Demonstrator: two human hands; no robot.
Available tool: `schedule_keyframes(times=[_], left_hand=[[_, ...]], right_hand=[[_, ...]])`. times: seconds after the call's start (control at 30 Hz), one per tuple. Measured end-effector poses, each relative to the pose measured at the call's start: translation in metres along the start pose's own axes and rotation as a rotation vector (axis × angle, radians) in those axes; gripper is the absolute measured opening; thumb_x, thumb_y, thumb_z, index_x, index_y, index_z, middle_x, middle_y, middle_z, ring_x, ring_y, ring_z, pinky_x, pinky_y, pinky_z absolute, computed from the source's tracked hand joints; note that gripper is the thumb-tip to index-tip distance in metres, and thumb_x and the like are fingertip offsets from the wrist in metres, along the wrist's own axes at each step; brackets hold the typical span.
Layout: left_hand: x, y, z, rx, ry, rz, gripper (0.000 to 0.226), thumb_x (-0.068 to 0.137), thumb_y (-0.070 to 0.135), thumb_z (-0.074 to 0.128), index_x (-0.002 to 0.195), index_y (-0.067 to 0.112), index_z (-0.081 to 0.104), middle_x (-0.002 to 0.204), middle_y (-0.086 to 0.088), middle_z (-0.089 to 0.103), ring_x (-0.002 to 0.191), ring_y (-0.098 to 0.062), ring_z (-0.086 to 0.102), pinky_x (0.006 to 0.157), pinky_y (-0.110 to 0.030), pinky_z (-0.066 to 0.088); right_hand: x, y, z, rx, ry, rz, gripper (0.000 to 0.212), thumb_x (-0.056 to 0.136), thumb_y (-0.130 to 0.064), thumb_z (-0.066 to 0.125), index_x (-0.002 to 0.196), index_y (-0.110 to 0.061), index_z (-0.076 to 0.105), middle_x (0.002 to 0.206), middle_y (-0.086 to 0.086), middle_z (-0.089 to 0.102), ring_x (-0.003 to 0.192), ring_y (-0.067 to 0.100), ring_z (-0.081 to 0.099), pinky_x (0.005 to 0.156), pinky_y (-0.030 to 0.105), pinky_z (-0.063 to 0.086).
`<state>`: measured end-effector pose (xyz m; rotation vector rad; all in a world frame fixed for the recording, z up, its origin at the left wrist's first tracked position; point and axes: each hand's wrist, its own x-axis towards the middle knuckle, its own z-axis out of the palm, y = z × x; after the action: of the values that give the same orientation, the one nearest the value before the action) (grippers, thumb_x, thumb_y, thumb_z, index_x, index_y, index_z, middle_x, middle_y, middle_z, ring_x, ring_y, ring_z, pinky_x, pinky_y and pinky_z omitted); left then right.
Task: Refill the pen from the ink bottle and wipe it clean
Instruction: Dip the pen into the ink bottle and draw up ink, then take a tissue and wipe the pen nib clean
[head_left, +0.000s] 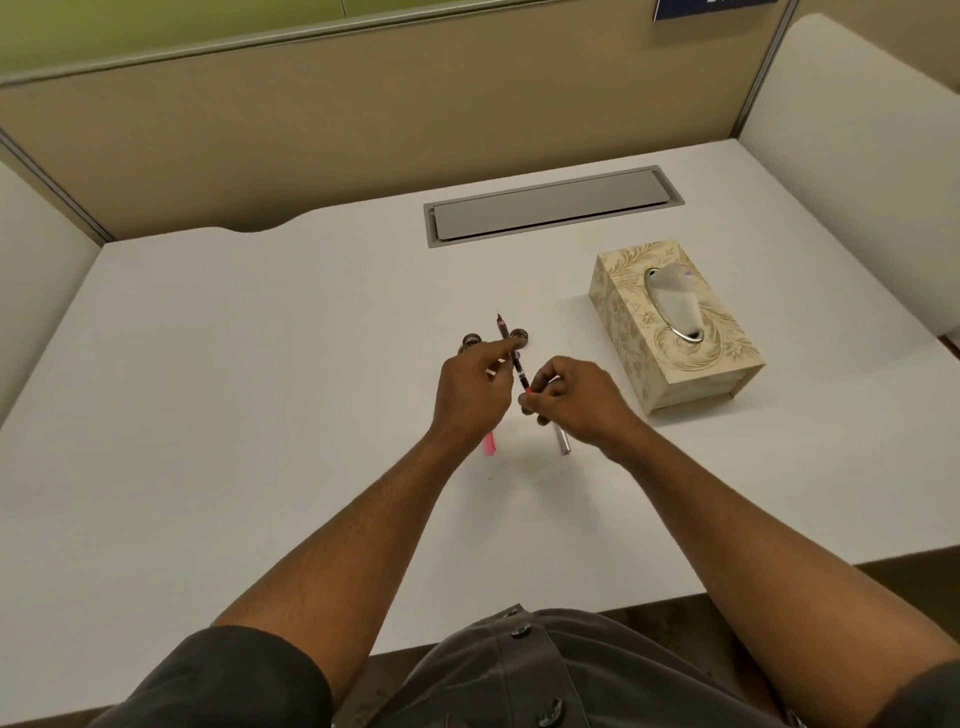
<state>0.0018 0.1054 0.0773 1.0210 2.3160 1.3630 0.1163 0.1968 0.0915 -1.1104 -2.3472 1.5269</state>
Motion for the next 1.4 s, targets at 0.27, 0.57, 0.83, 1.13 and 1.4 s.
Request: schedule_keyframes(times=[0.27, 0.57, 0.83, 1.13, 1.4], left_hand=[[-0.023, -0.006, -0.003, -0.298, -0.009, -0.274, 0.017, 0.09, 0.007, 0.059, 0.098, 0.019, 0.068, 0.096, 0.002, 0.073, 0.092, -0.006, 0.069, 0.087, -0.027, 0.055], [-0.034, -0.023, -0.004, -0.435, -0.034, -0.464, 0.027, 0.084, 0.015, 0.071, 0.106, 0.02, 0.057, 0.088, -0.002, 0.075, 0.092, -0.018, 0.07, 0.093, -0.043, 0.053], [-0.029, -0.024, -0.004, -0.422, -0.054, -0.509, 0.035, 0.085, 0.011, 0.07, 0.118, 0.011, 0.062, 0.089, -0.001, 0.073, 0.087, -0.015, 0.069, 0.086, -0.032, 0.055], [-0.023, -0.019, 0.001, -0.442, -0.08, -0.474, 0.025, 0.084, 0.009, 0.07, 0.107, 0.019, 0.064, 0.083, 0.002, 0.071, 0.081, -0.011, 0.067, 0.077, -0.026, 0.052], [-0.02, -0.014, 0.003, -0.437, -0.085, -0.468, 0.024, 0.085, 0.009, 0.069, 0.105, 0.021, 0.063, 0.085, 0.001, 0.071, 0.082, -0.012, 0.066, 0.08, -0.029, 0.053]], right_hand=[[-0.014, 0.015, 0.025, 0.217, -0.104, 0.11, 0.018, 0.083, -0.023, 0.075, 0.09, -0.011, 0.063, 0.08, 0.001, 0.077, 0.068, 0.013, 0.07, 0.063, 0.028, 0.047], [-0.022, 0.029, 0.035, 0.213, -0.187, 0.147, 0.024, 0.087, -0.032, 0.07, 0.094, -0.01, 0.066, 0.084, 0.0, 0.077, 0.069, 0.012, 0.07, 0.064, 0.027, 0.05], [0.013, 0.041, -0.004, -0.187, 0.36, -0.123, 0.013, 0.088, -0.028, 0.066, 0.088, -0.015, 0.066, 0.082, -0.001, 0.07, 0.071, 0.014, 0.062, 0.068, 0.023, 0.043], [0.056, 0.06, -0.097, -0.37, 0.872, -0.157, 0.028, 0.089, -0.019, 0.062, 0.113, -0.007, 0.055, 0.114, 0.016, 0.054, 0.098, 0.033, 0.058, 0.073, 0.032, 0.042], [0.085, 0.065, -0.133, -0.398, 0.625, 0.13, 0.032, 0.087, -0.022, 0.064, 0.117, -0.01, 0.063, 0.117, 0.014, 0.065, 0.107, 0.034, 0.06, 0.084, 0.038, 0.048]])
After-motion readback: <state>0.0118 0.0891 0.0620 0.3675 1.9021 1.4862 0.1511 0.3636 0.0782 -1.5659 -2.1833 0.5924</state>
